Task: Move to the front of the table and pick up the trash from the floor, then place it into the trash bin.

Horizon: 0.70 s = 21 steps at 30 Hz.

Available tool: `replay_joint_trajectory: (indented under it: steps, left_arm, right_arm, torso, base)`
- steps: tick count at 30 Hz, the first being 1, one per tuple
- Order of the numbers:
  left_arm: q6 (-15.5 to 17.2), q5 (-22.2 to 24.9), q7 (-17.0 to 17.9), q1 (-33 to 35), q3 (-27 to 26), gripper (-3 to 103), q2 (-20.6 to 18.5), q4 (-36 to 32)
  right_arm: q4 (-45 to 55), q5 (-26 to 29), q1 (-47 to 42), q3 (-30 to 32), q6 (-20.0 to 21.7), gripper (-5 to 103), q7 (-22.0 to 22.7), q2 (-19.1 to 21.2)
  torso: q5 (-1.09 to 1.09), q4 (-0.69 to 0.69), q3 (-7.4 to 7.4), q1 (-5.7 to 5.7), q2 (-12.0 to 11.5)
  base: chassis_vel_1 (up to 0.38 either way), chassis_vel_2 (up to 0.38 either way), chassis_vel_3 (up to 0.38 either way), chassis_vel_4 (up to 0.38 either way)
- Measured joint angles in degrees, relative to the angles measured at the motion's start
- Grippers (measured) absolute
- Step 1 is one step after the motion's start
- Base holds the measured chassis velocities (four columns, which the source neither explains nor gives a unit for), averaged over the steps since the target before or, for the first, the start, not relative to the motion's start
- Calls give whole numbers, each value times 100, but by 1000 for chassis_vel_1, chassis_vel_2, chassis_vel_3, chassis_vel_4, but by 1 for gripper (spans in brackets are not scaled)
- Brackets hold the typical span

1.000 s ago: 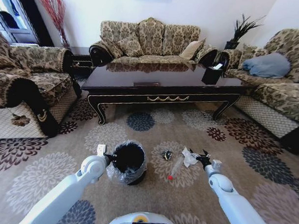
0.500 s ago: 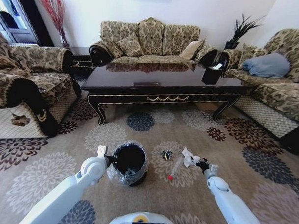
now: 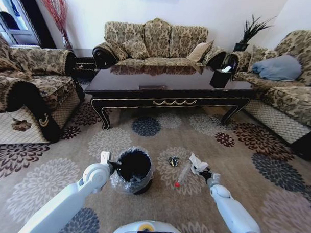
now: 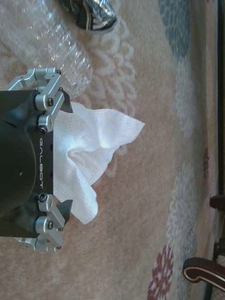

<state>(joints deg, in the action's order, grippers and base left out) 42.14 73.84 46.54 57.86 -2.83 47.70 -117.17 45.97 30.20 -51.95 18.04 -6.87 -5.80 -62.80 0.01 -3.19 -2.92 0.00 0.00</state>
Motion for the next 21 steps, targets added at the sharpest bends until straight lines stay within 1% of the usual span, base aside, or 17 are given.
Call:
replay_joint_trajectory:
  steps: [3, 4, 6, 7, 10, 11, 13, 14, 15, 16, 19, 20, 21]
  left_arm:
    - [0, 43, 21, -24, 6, 2, -26, -16]
    - [0, 48, 22, -24, 6, 2, -33, -20]
    - [0, 47, 24, -18, 6, 2, -43, -23]
    - [0, 42, 26, -7, 6, 2, -55, -25]
    - [0, 46, 16, 10, -4, 2, -104, -40]
    - [0, 46, 16, 10, -4, 2, -104, -40]
    - [0, 52, 9, 3, -21, 2, -135, -40]
    - [0, 53, 8, 2, -22, 2, -140, -40]
    - [0, 53, 7, 3, -22, 2, -142, -40]
    - [0, 53, 7, 3, -22, 2, -142, -40]
    - [0, 55, 3, 14, -21, 2, -142, -39]
    - [0, 52, 2, 15, -16, 2, -141, -36]
    - [0, 49, 0, 15, -13, 2, -138, -31]
  right_arm:
    - [-411, -39, 220, 0, -112, 100, -15, -105]
    - [-512, -52, 276, 0, -132, 103, -29, -127]
    - [-616, -70, 336, 0, -153, 103, -44, -149]
    - [-714, -94, 402, 0, -178, 100, -59, -180]
    - [-893, -133, 565, 12, -207, 85, -70, -300]
    - [-893, -133, 565, 12, -207, 85, -70, -300]
    - [-972, -173, 642, 25, -224, 74, -65, -388]
    - [-996, -196, 655, 25, -248, 74, -61, -407]
    - [-1009, -212, 659, 25, -262, 69, -58, -413]
    - [-1009, -212, 659, 25, -262, 69, -58, -413]
    - [-1025, -236, 658, 53, -292, 52, -32, -429]
    - [-1014, -236, 643, 65, -293, 52, -23, -426]
    - [-999, -236, 621, 72, -293, 47, -13, -418]
  torso:
    - [-2, -2, 0, 0, 0]
    - [-1, -1, 0, 0, 0]
    - [-2, -2, 0, 0, 0]
    - [-3, -2, 0, 0, 0]
    - [-2, 0, 0, 0, 0]
    - [-2, 0, 0, 0, 0]
    - [-1, 1, 0, 0, 0]
    - [-1, 0, 0, 0, 0]
    - [-1, 0, 0, 0, 0]
    - [-1, 0, 0, 0, 0]
    - [-2, -1, 0, 0, 0]
    - [-2, -1, 0, 0, 0]
    - [-2, -1, 0, 0, 0]
  base:
    - [0, 0, 0, 0]
    - [0, 0, 0, 0]
    - [0, 0, 0, 0]
    - [0, 0, 0, 0]
    - [0, 0, 0, 0]
    - [0, 0, 0, 0]
    - [0, 0, 0, 0]
    - [0, 0, 0, 0]
    - [0, 0, 0, 0]
    - [0, 0, 0, 0]
    - [0, 0, 0, 0]
    - [0, 0, 0, 0]
    - [0, 0, 0, 0]
